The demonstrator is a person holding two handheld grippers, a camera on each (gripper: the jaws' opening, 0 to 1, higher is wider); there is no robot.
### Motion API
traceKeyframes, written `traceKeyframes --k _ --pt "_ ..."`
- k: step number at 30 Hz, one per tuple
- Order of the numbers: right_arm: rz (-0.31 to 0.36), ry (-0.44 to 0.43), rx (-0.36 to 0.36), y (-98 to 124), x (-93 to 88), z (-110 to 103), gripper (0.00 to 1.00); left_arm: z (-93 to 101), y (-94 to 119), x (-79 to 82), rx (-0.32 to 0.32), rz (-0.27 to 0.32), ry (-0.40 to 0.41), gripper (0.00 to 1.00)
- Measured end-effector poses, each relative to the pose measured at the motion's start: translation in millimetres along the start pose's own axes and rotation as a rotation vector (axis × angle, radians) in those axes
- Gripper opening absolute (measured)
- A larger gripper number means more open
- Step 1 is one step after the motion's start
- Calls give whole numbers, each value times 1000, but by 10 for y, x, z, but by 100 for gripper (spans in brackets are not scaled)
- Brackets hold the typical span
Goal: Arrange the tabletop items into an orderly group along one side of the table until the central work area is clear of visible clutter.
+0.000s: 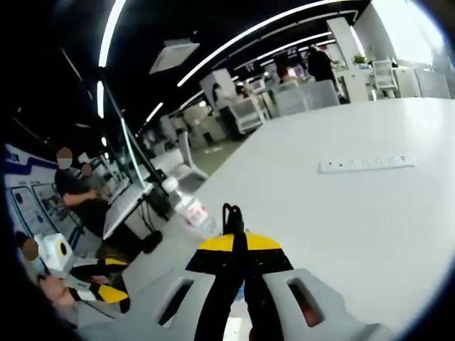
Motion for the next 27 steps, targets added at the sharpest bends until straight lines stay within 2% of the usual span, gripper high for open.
traceKeyframes --k 14,22,23,27 --pt "24 -52 -133 606 -185 453 0 44 -17 57 -22 10 -19 52" --pt "23 -88 -184 900 -373 424 0 26 -22 40 -29 4 -30 53" --pt "21 -93 -194 934 -380 521 0 22 -23 45 -29 6 -29 53" --pt "11 -113 -211 1013 -472 590 0 19 -31 55 -27 8 -35 52"
Point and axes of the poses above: the point that each gripper's makers call its tool centre point, and the gripper's own axes: y roughly backward along the fingers, z roughly to its right, x roughly out of its top, the point moved 8 cm from there along y, roughly backward along the fingers, and after that the axes turned 2 degrees about z, right-handed, at the moved point
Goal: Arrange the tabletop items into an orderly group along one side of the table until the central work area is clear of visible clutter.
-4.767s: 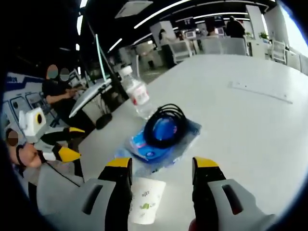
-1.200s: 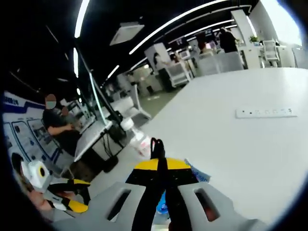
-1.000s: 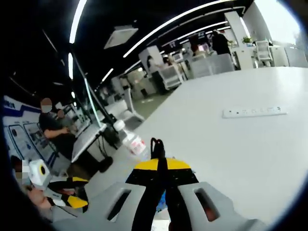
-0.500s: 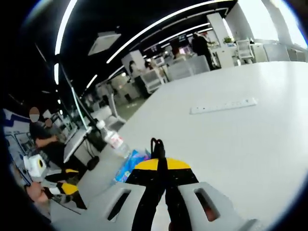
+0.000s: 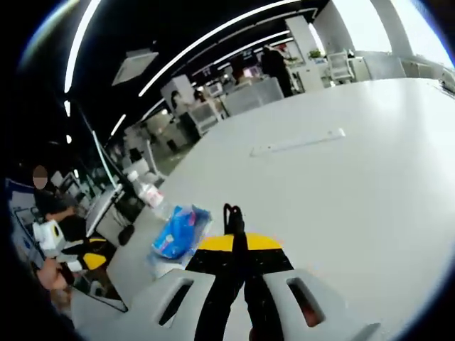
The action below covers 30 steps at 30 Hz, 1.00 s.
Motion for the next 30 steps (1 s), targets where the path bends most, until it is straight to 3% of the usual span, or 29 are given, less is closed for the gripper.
traceKeyframes --k 9,17,30 --pt "-6 -42 -39 91 -105 31 0 11 -21 8 -3 1 -4 52" --pt "-28 -55 -73 13 -208 212 0 7 -26 18 -3 3 -11 52" --pt "-148 174 -171 8 -335 398 0 10 -27 23 3 2 -13 52"
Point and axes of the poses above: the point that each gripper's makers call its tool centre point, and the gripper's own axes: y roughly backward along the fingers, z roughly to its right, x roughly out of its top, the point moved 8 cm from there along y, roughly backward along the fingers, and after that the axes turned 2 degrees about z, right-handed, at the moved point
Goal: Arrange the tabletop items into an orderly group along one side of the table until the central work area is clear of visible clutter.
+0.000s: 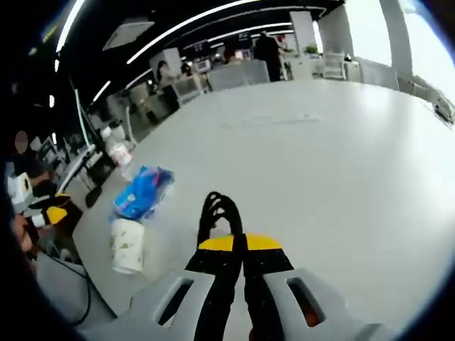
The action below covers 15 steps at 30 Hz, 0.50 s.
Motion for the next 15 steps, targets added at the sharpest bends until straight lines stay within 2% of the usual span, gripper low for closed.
traceKeyframes --k 5,15 --pt "-35 18 -18 -22 -121 62 0 15 -9 25 -2 2 -4 52" --pt "-60 -12 -44 -65 -210 107 0 19 -3 31 0 -4 -12 53"
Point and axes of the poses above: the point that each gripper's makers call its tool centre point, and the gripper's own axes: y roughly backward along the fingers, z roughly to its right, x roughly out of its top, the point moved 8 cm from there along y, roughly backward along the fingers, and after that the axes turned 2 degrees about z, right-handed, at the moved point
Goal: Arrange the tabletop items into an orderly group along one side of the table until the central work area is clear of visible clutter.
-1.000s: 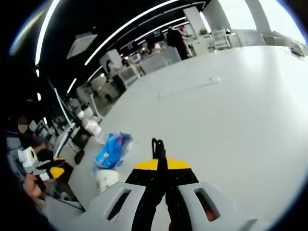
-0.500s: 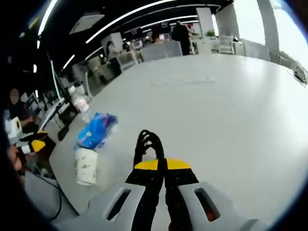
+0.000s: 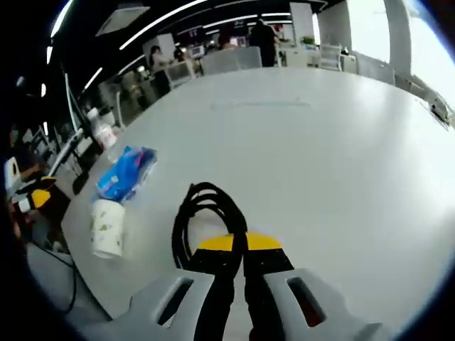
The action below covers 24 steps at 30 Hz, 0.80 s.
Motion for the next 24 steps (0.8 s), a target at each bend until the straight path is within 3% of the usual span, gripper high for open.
traceKeyframes --k 24 --pt "-59 29 -14 -131 -39 55 1 -13 -25 59 12 -1 -2 52"
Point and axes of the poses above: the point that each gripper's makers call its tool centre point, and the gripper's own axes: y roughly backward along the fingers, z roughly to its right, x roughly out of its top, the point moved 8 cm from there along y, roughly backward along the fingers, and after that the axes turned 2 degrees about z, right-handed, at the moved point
